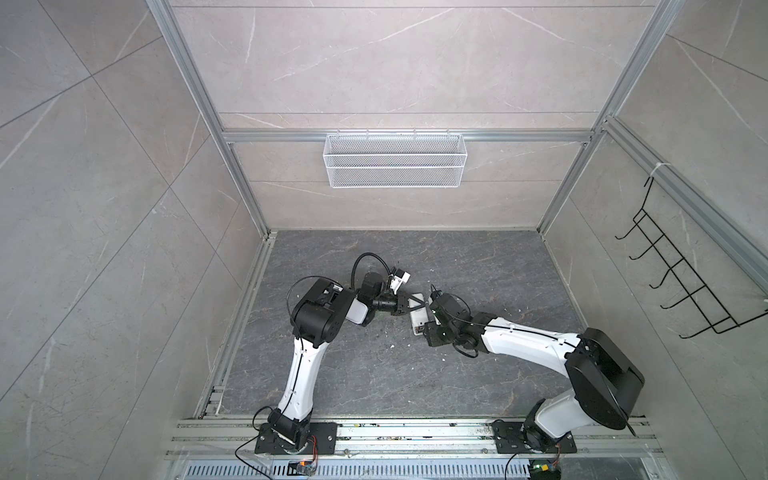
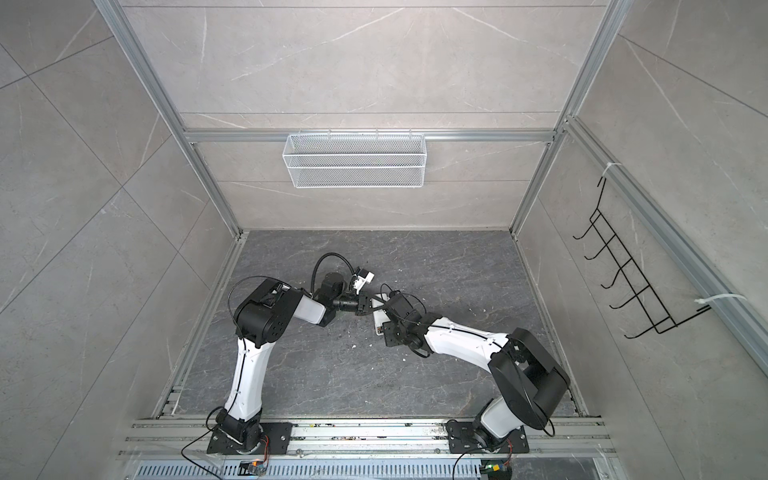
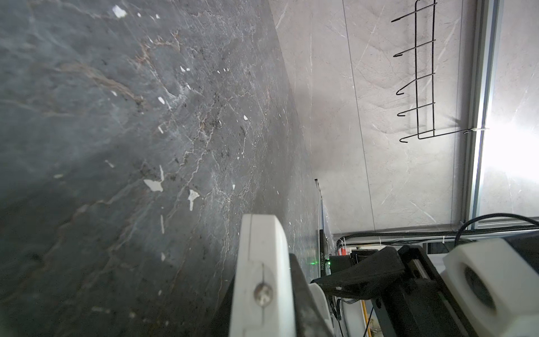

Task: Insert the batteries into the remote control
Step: 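Bring the white cover with the right gripper onto the remote's battery end, then slide the cover with the right gripper along the remote to close the compartment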

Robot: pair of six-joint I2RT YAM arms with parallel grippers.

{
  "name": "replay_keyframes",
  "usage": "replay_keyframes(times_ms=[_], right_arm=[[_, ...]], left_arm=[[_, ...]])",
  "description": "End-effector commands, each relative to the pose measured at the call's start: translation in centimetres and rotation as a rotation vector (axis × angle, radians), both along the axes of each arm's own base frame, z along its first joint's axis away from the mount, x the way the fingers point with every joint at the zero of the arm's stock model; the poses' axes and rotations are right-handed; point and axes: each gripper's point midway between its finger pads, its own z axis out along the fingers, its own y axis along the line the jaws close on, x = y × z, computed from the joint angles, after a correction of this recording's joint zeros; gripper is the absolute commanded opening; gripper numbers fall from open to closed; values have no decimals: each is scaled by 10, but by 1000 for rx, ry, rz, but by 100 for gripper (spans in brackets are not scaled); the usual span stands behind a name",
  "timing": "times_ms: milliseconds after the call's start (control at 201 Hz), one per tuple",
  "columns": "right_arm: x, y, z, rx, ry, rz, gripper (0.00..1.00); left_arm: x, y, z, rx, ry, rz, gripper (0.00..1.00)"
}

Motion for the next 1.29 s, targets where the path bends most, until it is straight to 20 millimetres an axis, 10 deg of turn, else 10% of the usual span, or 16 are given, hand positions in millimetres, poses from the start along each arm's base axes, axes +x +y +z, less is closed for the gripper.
replay_keyframes(times_ms=[0, 1290], right_arm=[[8, 10, 8, 25, -36, -25, 44], [14, 17, -37, -29, 8, -59, 44]], left_arm=[[-1, -3, -7, -8, -10, 6, 0], [-14, -13, -9, 17, 39, -15, 0]])
